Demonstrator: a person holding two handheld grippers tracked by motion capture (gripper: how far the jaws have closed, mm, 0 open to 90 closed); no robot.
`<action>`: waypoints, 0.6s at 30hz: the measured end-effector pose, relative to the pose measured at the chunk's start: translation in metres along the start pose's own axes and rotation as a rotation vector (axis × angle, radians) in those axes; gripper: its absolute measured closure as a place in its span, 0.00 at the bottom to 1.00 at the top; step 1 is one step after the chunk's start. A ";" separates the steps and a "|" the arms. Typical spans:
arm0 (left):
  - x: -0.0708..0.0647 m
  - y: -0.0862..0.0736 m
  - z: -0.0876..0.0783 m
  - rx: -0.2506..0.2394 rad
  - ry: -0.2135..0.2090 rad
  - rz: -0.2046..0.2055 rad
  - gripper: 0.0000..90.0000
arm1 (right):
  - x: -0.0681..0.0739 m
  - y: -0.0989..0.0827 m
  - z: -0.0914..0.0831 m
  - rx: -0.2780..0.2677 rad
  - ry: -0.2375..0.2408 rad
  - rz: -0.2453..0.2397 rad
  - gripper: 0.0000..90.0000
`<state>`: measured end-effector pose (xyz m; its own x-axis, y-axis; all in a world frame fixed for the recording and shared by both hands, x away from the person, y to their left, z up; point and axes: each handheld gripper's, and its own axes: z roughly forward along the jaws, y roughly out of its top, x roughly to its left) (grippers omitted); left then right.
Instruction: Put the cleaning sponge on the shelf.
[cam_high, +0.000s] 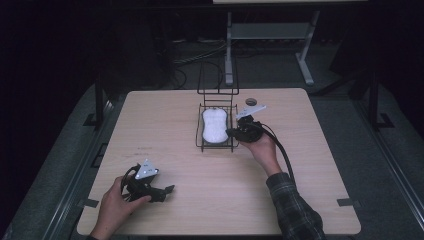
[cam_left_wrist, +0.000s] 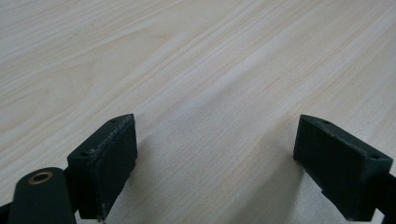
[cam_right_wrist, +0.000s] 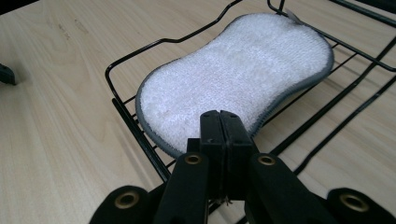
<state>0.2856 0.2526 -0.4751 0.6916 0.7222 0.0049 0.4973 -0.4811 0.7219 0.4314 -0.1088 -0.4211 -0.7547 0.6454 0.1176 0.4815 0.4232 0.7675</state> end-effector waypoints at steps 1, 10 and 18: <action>0.000 0.000 0.000 0.000 0.000 0.000 0.14 | 0.000 0.000 -0.003 0.001 -0.002 0.000 0.97; 0.000 0.000 0.000 0.000 0.000 -0.001 0.14 | -0.005 -0.013 -0.029 -0.001 -0.014 0.051 0.74; 0.000 0.000 0.000 0.000 0.000 -0.001 0.14 | -0.008 -0.035 -0.053 -0.008 -0.053 0.077 0.48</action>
<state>0.2856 0.2526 -0.4751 0.6915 0.7224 0.0044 0.4975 -0.4805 0.7222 0.3976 -0.1623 -0.4154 -0.6910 0.7086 0.1429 0.5333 0.3663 0.7625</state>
